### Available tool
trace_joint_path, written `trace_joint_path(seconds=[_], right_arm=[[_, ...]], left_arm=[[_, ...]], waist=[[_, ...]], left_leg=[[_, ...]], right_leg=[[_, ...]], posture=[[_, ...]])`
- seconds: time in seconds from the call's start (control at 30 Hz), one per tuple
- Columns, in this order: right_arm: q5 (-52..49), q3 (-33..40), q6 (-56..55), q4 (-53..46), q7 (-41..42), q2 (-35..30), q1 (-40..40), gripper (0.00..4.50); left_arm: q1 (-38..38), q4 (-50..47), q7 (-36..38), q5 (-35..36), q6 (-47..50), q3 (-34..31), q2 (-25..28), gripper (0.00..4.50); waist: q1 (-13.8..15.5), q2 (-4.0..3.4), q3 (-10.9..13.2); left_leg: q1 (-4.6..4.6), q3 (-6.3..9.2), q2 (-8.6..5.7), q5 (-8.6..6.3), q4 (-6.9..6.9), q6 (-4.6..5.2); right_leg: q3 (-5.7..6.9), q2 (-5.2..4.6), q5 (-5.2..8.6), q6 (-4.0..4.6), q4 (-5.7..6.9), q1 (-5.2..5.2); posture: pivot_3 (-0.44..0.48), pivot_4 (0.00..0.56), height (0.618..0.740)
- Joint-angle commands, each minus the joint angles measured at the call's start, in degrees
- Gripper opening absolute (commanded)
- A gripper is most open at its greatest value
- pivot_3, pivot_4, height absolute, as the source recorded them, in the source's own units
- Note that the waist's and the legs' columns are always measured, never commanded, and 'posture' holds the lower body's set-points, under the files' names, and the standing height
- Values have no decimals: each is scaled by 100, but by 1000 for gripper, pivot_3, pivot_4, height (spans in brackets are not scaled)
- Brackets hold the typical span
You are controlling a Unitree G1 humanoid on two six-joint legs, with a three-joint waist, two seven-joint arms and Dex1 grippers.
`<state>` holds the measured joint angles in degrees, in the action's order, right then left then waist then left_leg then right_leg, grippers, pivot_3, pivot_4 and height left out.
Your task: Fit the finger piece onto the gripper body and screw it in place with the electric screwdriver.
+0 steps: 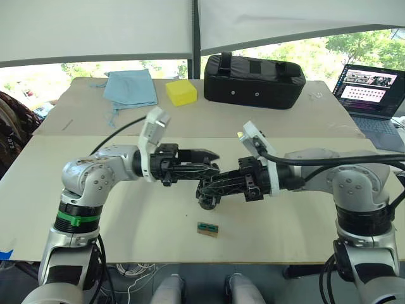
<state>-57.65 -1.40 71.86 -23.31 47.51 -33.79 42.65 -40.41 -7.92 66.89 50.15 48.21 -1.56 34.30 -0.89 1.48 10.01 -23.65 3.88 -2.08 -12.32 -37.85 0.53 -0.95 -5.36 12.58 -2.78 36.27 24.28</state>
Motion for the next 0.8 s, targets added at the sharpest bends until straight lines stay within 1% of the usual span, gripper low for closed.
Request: trace_joint_path(seconds=[0.03,0.07,0.13,0.2,0.27,0.4,0.53,0.63,0.8], right_arm=[[226,201,-914,-224,505,-163,-251,377],[273,220,-1120,-218,603,-165,-337,377],[528,172,-1490,-127,706,-241,-503,376],[997,82,-2277,-23,1087,-313,-787,376],[1411,2,-2939,144,1317,-316,-1017,376],[1848,-143,-3667,476,1613,-234,-1240,375],[2037,-195,-4202,788,1888,-68,-1340,374],[2210,-265,-4520,850,2051,-21,-1445,373],[2364,-340,-4771,809,2120,20,-1621,373]], left_arm=[[200,224,540,-688,-1060,-194,483,4500],[272,317,685,-893,-1353,-163,605,4500],[518,719,1127,-1522,-2328,-31,902,4500],[820,1225,1394,-2057,-3246,74,1024,4500],[1040,1647,1411,-2372,-3867,121,905,4500],[1284,2322,1529,-3215,-5375,589,592,4500],[1179,2866,1364,-3368,-5595,781,11,4500],[1015,3340,1328,-3563,-5793,960,-351,4500],[755,4023,1306,-3769,-6012,1129,-824,4500]], waist=[[-13,0,0],[-28,-1,-1],[-31,-1,0],[-8,-2,0],[15,-1,-1],[63,-1,0],[86,0,0],[86,0,-1],[69,1,-1]], left_leg=[[3,-1,0,0,0,0],[3,-4,0,0,1,0],[12,-26,2,0,5,0],[12,-55,4,0,6,0],[16,-63,10,0,5,0],[8,-68,5,0,-1,0],[5,-67,4,0,-4,0],[3,-68,4,0,-5,0],[6,-69,2,0,-6,0]], right_leg=[[0,1,0,0,0,-1],[-1,5,-1,2,-2,-1],[-5,8,-2,5,-1,-2],[-4,9,-3,7,-3,-2],[-5,6,-3,7,-7,-8],[-5,-5,-9,-4,-12,-9],[-7,-7,-13,-7,-12,-8],[-7,-4,-13,-7,-10,-5],[-6,-1,-13,-7,-5,-6]], posture=[[0,150,740],[0,150,740],[0,150,740],[0,150,740],[0,150,740],[0,150,740],[0,150,740],[0,150,740],[0,150,740]])
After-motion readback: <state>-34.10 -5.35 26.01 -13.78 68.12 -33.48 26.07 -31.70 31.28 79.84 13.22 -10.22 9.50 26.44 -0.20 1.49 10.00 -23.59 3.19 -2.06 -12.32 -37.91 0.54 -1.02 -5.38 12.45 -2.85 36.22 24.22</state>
